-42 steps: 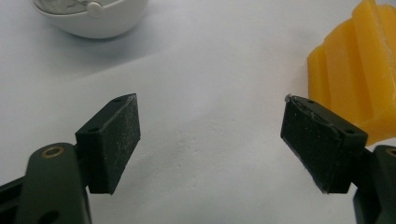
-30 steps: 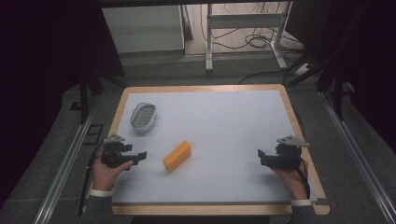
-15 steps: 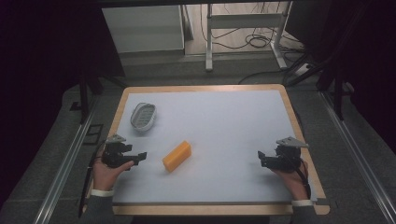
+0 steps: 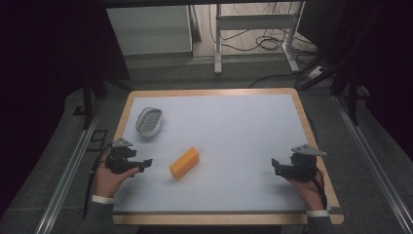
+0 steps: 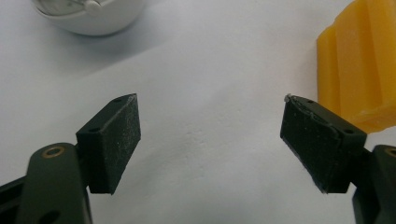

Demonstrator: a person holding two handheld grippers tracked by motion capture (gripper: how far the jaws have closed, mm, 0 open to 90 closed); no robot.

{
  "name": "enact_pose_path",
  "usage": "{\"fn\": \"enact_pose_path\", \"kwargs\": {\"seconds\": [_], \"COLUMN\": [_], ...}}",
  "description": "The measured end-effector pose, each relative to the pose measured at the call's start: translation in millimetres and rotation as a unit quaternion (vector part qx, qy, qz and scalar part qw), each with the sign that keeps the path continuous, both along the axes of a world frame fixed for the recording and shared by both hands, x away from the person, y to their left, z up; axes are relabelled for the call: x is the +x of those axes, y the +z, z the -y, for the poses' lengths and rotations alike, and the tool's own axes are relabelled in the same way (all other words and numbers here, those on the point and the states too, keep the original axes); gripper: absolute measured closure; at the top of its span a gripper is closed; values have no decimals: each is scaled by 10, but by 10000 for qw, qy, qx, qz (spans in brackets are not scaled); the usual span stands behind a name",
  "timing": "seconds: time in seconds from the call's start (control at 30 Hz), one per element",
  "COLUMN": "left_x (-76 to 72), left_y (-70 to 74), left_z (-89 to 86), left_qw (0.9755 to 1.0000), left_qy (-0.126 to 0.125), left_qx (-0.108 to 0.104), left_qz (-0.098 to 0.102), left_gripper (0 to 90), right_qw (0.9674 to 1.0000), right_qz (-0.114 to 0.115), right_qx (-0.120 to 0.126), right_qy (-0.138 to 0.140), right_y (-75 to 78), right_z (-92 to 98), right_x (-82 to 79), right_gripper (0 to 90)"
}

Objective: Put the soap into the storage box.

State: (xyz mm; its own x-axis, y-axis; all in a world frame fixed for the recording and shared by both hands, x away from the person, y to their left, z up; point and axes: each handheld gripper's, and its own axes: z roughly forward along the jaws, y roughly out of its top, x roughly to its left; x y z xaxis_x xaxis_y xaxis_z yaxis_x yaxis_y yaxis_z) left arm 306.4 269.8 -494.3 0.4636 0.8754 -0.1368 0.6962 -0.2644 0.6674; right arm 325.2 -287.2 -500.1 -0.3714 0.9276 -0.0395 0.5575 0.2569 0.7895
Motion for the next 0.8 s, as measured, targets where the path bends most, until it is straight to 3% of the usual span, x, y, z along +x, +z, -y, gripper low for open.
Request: {"fn": "enact_pose_path", "kwargs": {"seconds": [0.13, 0.27, 0.47, 0.8], "left_x": [-10, -10, 3, 68], "left_y": [214, 350, 394, 465], "left_z": [-3, 65, 136, 265], "left_qw": [10000, 9998, 9992, 9986], "left_qy": [-2, -171, -404, -532], "left_qx": [-58, 36, 27, -18], "left_qz": [30, 38, -9, -71], "left_gripper": [193, 192, 190, 189], "right_qw": [10000, 10000, 10000, 10000], "right_qz": [-11, -6, -12, -24], "right_qx": [13, 29, 15, 11], "right_qy": [28, -3, -41, -85], "right_y": [-2, 2, -5, -14], "right_z": [17, 41, 61, 77], "right_x": [-11, -27, -43, -49], "right_gripper": [62, 63, 64, 63]}}
